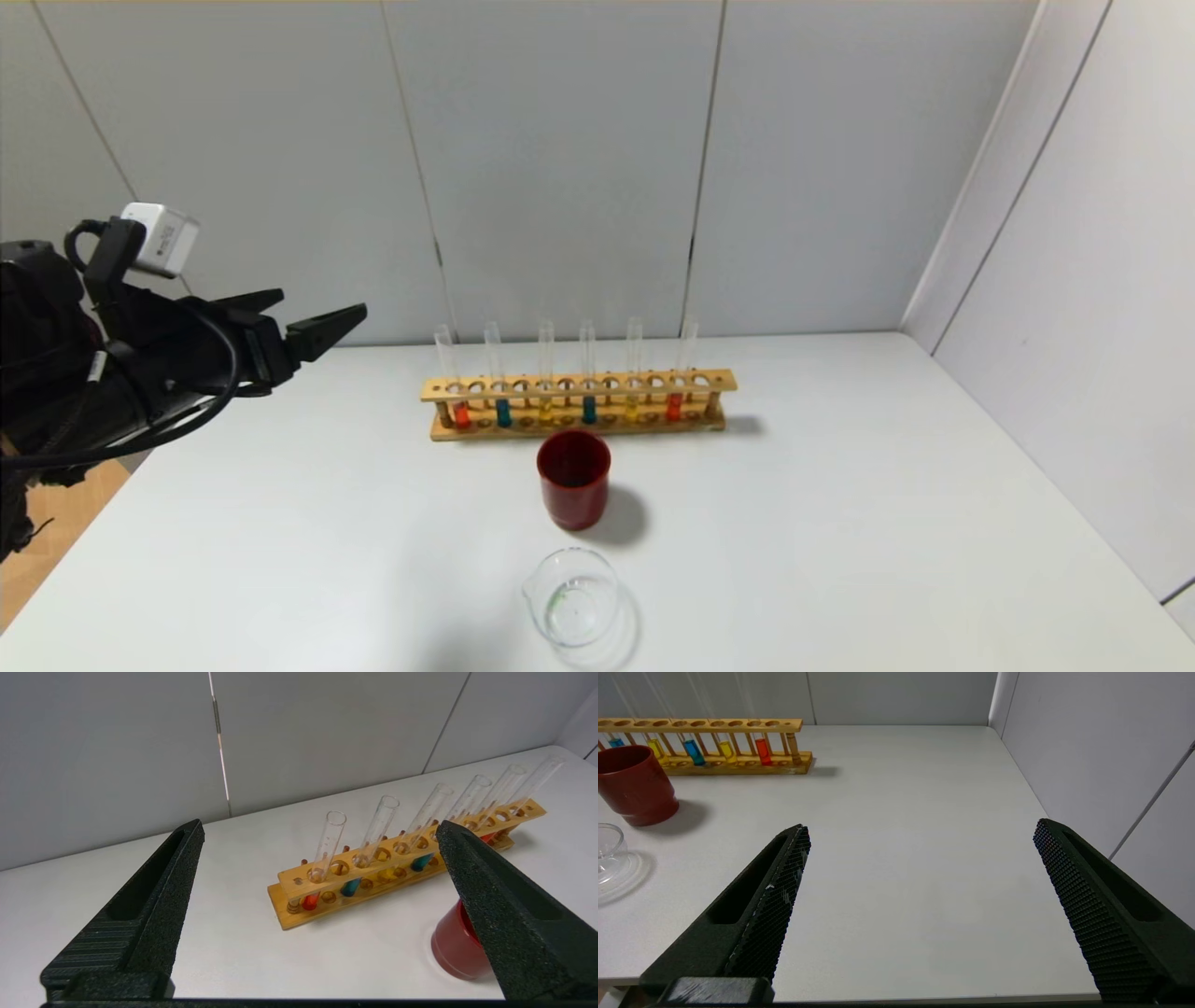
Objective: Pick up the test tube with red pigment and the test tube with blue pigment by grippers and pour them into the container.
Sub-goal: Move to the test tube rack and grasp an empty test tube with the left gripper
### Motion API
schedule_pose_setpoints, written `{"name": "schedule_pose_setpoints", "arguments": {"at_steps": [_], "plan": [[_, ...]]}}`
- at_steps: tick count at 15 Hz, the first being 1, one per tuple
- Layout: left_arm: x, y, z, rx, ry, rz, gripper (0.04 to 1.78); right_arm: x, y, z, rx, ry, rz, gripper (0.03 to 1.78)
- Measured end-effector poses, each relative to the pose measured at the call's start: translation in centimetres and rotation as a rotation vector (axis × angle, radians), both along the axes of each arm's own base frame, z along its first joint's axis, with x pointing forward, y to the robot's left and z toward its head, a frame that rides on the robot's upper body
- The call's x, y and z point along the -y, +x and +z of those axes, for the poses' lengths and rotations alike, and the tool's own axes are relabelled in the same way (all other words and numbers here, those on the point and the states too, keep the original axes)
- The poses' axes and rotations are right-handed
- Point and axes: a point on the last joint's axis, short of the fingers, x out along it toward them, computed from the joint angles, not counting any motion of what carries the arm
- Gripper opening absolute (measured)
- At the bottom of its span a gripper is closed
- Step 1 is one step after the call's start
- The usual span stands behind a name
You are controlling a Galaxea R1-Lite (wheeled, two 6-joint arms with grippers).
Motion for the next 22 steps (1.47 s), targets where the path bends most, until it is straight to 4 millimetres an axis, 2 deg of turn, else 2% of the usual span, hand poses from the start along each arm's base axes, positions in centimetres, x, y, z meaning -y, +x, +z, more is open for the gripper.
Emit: {"name": "schedule_pose_setpoints", "arguments": {"at_steps": [4,7,11,14,19,22], "plan": [[0.1,1.5,-1.8,-0.054,-0.001,-0.038,1.75,0.0,0.0,0.0,0.000,0.000,0.000,1.75],[0.0,2.3,-2.5,-0.077,-0.008,-0.130,1.75,0.0,0.0,0.0,0.000,0.000,0.000,1.75],[-0.1,3.4,-3.2,-0.096,-0.011,-0.155,1.75,0.0,0.0,0.0,0.000,0.000,0.000,1.75],[0.0,3.8,-4.0,-0.114,0.001,-0.170,1.75,0.0,0.0,0.0,0.000,0.000,0.000,1.75],[0.2,4.0,-5.4,-0.118,0.055,-0.306,1.75,0.0,0.0,0.0,0.000,0.000,0.000,1.75],[0.0,4.0,-5.8,-0.123,0.075,-0.289,1.75,0.0,0.0,0.0,0.000,0.000,0.000,1.75]]}}
